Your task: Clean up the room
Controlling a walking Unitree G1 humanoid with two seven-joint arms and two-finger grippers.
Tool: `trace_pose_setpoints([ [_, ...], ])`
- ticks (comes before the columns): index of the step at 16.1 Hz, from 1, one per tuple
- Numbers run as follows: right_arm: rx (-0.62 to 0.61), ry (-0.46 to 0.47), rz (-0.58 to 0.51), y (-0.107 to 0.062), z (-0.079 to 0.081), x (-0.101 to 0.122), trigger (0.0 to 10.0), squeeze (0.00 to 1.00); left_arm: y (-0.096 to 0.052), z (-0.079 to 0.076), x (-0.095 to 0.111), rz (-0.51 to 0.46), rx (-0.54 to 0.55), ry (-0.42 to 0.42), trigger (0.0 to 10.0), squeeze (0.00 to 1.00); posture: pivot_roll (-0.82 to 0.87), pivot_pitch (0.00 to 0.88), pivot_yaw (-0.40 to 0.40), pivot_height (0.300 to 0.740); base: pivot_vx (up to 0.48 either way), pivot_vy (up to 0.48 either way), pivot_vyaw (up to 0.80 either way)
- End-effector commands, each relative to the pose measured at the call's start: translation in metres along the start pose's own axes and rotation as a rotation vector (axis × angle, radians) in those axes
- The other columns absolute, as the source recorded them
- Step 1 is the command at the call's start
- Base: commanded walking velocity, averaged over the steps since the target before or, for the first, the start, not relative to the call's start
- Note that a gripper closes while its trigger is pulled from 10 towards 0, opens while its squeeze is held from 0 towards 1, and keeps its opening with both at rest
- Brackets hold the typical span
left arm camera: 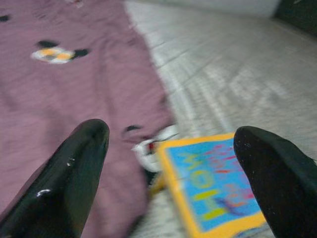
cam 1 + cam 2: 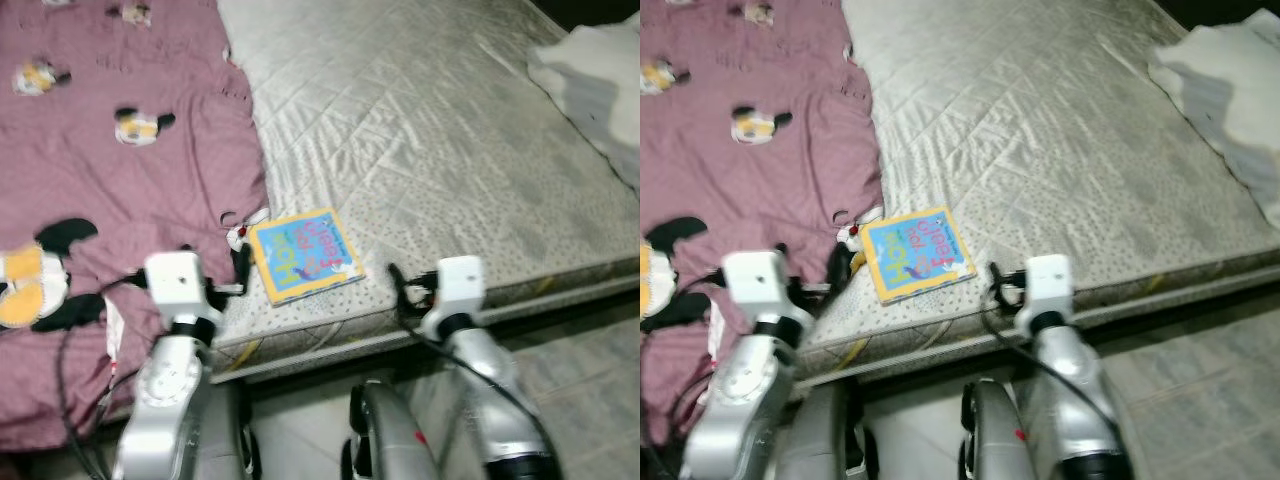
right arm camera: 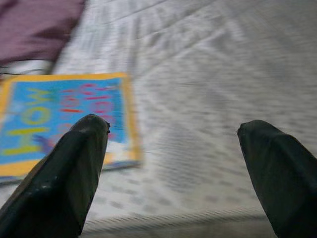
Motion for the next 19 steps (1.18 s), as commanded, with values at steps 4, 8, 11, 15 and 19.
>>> trace_pose_setpoints([
  [4, -0.011, -0.01, 0.028, -0.005, -0.005, -0.008, 10.0, 0.0, -0.002, 0.003, -0.004, 0.018, 0.028, 0.0, 10.0, 0.0, -0.03, 0.247, -0.019, 0.608, 0.0, 0.0, 0.0],
  [8, 0.017, -0.017, 0.016, -0.005, -0.002, -0.007, 10.0, 0.0, 0.001, 0.011, -0.006, 0.022, 0.085, -0.008, 10.0, 0.0, -0.04, 0.248, -0.02, 0.608, 0.0, 0.0, 0.0],
  [11, 0.028, -0.015, 0.017, -0.005, -0.001, -0.007, 10.0, 0.0, 0.003, 0.009, -0.004, 0.014, 0.091, -0.016, 10.0, 0.0, -0.05, 0.247, -0.023, 0.578, 0.0, 0.0, 0.0],
  [15, 0.034, -0.02, 0.02, -0.004, 0.0, -0.007, 10.0, 0.0, 0.003, 0.016, -0.006, 0.021, 0.127, -0.01, 10.0, 0.0, -0.05, 0.247, -0.023, 0.533, 0.0, 0.0, 0.0],
  [19, 0.028, -0.026, 0.021, -0.003, -0.002, -0.007, 10.0, 0.0, 0.013, 0.041, -0.002, 0.007, 0.226, -0.007, 10.0, 0.0, -0.06, 0.246, -0.029, 0.528, 0.0, 0.0, 0.0],
])
Point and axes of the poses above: a point about 5 cm out from each wrist's last joint towards the gripper, its own y axis pointing out of the wrist towards the gripper, its own x axis along the axis of the wrist's last joint, z = x × y, the point moved 2 cm from there along y, pointing out of the wrist towards the gripper, and after that the axes turned 8 degrees about -y, right-handed, at the moved point
